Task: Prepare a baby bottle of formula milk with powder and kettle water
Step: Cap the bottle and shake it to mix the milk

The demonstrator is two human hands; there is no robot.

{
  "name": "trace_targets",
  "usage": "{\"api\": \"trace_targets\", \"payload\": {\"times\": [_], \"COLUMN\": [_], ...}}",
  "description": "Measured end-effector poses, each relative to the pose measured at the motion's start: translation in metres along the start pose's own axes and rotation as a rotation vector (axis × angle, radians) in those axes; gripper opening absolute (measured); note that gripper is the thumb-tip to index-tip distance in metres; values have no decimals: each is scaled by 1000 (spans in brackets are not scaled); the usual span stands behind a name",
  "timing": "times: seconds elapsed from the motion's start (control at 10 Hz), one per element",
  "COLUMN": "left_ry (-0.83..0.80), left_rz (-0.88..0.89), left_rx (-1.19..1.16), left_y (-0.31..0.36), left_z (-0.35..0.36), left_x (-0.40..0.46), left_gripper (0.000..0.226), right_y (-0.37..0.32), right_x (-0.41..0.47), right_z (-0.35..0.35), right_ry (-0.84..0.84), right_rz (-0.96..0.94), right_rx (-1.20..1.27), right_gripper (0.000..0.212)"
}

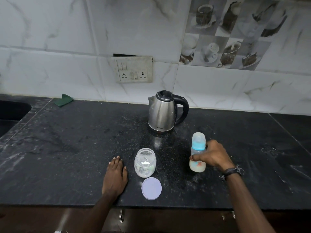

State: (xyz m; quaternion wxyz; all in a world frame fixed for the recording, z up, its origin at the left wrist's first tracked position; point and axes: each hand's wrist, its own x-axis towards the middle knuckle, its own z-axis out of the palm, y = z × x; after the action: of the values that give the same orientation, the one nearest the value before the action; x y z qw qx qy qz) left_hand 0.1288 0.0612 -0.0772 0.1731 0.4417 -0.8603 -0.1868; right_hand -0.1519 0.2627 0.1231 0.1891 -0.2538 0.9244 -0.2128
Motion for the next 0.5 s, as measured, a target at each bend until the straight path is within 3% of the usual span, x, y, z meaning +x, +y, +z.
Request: {"api": "trace_targets", "payload": {"times": [0.3,0.5], "left_ry": [-3,-2], "left_rz": [3,0], "left_rx": [10,7], "left_y": [-1,-1], "left_z": [1,1], "left_x": [0,0], "left_gripper": [63,63], "right_y": [-2,-1], "right_x": [1,2], "right_z": [1,4], "right_ry": [32,17], "right_rz": [23,21], "right_rx": [-41,-16], "right_gripper": [69,67]}}
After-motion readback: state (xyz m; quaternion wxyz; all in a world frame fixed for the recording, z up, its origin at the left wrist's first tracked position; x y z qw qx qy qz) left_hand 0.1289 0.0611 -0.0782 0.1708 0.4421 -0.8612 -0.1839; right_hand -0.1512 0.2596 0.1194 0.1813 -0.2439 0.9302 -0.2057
